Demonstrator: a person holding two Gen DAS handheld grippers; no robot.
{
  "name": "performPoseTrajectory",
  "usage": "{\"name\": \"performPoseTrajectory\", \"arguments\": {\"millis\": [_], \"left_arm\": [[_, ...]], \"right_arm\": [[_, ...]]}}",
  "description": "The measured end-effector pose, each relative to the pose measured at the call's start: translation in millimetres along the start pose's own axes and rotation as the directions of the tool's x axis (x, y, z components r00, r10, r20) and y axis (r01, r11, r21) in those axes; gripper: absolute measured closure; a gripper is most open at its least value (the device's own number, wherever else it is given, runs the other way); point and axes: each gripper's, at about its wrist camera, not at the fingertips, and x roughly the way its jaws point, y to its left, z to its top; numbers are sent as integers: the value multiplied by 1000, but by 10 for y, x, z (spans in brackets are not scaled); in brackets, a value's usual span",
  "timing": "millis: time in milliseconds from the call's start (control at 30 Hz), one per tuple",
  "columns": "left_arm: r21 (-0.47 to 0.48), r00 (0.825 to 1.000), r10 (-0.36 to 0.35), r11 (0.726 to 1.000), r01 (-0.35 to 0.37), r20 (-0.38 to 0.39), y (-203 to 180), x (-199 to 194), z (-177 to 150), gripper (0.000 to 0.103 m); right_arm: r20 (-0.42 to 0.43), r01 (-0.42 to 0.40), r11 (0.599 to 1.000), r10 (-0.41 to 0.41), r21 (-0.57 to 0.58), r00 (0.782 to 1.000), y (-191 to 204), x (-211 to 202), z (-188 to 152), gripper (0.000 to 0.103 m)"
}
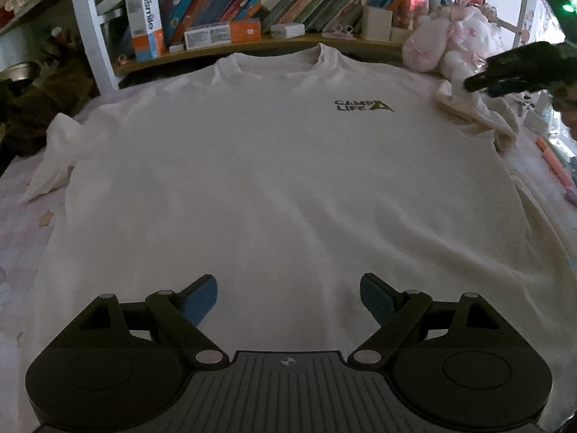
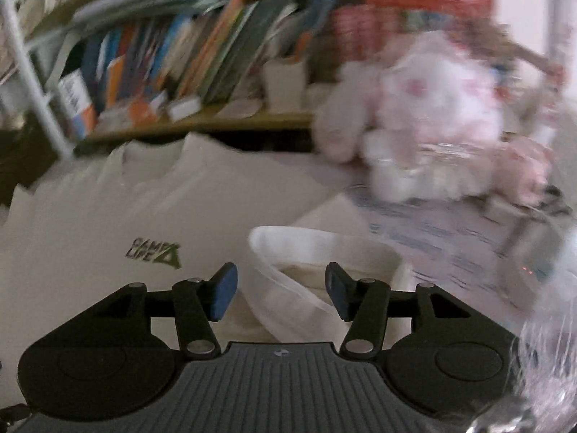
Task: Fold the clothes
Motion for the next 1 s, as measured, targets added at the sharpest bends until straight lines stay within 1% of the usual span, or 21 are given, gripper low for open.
{"name": "performPoseTrajectory", "arguments": {"millis": [100,167,233,267,300,333,367,400,433,467,500,533,567,600,667,733,900,1000], "left_arm": [[-18,1000,13,1000,-13,-4,6,-9,-8,14],[-24,1000,18,1000,-18,-4,3,-15,-6,14],[-20,1000,18,1000,-19,-1,-17,-22,-1,14],[-17,1000,18,1000,-18,0,-26,-23,1,14],[-13,1000,18,1000,-18,2,-35,-25,4,14],[-10,1000,17,1000,-17,3,-45,-26,6,14],[-6,1000,16,1000,-16,4,-56,-27,8,14],[-3,1000,16,1000,-16,6,-66,-28,10,14],[0,1000,16,1000,-16,7,-74,-29,12,14],[2,1000,16,1000,-16,7,-81,-30,13,14],[2,1000,16,1000,-16,7,-86,-27,15,14],[1,1000,15,1000,-15,6,-91,-22,15,14],[0,1000,13,1000,-13,4,-94,-13,18,14],[-1,1000,12,1000,-12,3,-99,-7,24,14],[2,1000,9,1000,-9,5,-111,-4,35,14],[7,1000,5,1000,-5,8,-137,-5,46,14],[16,1000,6,1000,-6,19,-175,-29,48,14],[4,1000,14,1000,-14,21,-162,-44,33,14]], "right_arm": [[-72,-18,999,16,-28,997,74,233,87,51],[-152,-31,999,29,-13,988,69,389,121,53],[-236,-44,999,48,25,970,36,505,131,62],[-244,-47,998,57,47,968,-4,517,126,68],[-243,-48,996,64,70,968,-48,518,121,87],[-222,-56,993,78,102,972,-109,487,113,96],[-168,-65,985,92,160,981,-209,414,106,96],[-92,-29,971,52,237,994,-318,289,67,97],[-15,16,948,-12,319,1000,-427,149,17,97],[56,52,915,-82,401,995,-535,10,-33,97],[120,80,872,-157,483,980,-644,-130,-83,94],[109,128,835,-218,535,970,-738,-203,-134,85],[71,183,797,-272,575,960,-827,-253,-186,79],[59,202,788,-288,582,956,-856,-283,-215,70],[57,212,791,-297,573,953,-871,-329,-258,68],[54,223,795,-305,565,951,-887,-376,-301,61],[47,250,802,-326,543,944,-926,-491,-408,54],[44,265,805,-339,530,940,-949,-560,-473,54]]}}
